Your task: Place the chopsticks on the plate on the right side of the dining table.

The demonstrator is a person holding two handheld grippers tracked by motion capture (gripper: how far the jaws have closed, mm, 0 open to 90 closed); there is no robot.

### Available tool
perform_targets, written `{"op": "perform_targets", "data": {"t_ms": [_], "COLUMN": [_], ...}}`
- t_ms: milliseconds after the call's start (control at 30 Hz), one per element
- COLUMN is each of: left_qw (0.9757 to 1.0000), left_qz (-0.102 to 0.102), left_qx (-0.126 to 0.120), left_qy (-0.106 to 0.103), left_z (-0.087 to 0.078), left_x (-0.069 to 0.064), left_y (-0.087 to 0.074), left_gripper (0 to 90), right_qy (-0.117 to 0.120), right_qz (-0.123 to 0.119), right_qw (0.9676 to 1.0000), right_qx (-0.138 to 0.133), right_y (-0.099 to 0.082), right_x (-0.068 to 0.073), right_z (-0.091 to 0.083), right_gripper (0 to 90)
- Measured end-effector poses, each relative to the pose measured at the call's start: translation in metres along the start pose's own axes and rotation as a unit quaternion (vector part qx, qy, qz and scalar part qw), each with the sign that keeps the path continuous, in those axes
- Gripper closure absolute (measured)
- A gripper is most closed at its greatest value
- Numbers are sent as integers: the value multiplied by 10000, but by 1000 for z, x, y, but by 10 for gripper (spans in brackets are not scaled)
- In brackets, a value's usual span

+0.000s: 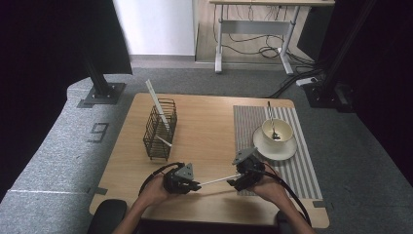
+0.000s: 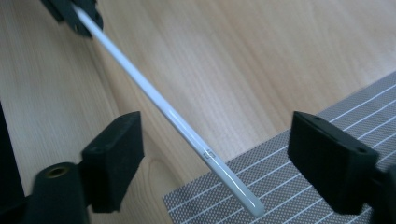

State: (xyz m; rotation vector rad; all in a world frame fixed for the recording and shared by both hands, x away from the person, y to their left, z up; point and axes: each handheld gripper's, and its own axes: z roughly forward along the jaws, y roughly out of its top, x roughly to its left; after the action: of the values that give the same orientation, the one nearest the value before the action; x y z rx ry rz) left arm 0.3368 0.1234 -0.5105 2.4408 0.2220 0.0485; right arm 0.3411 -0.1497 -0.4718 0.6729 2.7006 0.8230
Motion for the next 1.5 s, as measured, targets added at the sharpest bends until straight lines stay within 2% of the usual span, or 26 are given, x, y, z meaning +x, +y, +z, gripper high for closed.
{"op": "perform_targets", "data": {"t_ms": [33,67,133,167,233,500,633,833,900,1100,1133,1167,1200,1267,1367,1400,1433,1500], "left_qw": [10000,10000,10000,10000,9999,9998,9998,9997,9994,9989,9987,9987,9985,9985,9980,9975,9962,9955], "left_qz": [19,19,41,41,63,105,132,241,266,305,293,293,242,191,99,67,9,-48], "left_qx": [6,6,36,36,64,84,100,0,-65,-163,-195,-195,-238,-277,-359,-403,-459,-492], "left_qy": [-21,-21,-47,-47,-72,-119,-93,88,197,325,372,372,424,428,516,583,737,803], "left_z": [0,0,1,1,1,2,3,3,2,1,-1,-1,-2,-3,-3,-4,-5,-6], "left_x": [-1,-1,-2,-2,-2,-3,-3,-2,-1,1,2,2,3,4,5,5,5,6], "left_y": [0,0,0,0,1,1,1,-1,-2,-3,-4,-4,-4,-5,-6,-6,-7,-7], "left_gripper": [855,855,855,855,855,855,852,837,819,788,770,761,748,728,674,630,587,523], "right_qy": [17,17,21,21,19,66,63,155,286,579,700,700,840,944,947,904,886,844], "right_qz": [-155,-155,-287,-287,-339,-545,-615,-706,-761,-886,-931,-931,-987,-1064,-1041,-997,-988,-912], "right_qw": [9998,9998,9992,9992,9986,9965,9959,9947,9940,9917,9907,9907,9892,9878,9882,9892,9895,9907], "right_qx": [139,139,291,291,398,624,666,728,735,731,710,710,681,627,606,583,575,555], "right_y": [-1,-1,-1,-1,-2,-2,-2,-3,-3,-4,-5,-5,-5,-5,-4,-5,-5,-7], "right_x": [4,4,9,9,11,15,16,16,16,18,20,20,22,24,25,23,22,20], "right_z": [5,5,9,9,12,17,18,17,16,13,12,12,10,10,8,6,6,4], "right_gripper": [268,268,358,358,447,646,661,700,729,777,798,798,817,827,828,829,829,829]}}
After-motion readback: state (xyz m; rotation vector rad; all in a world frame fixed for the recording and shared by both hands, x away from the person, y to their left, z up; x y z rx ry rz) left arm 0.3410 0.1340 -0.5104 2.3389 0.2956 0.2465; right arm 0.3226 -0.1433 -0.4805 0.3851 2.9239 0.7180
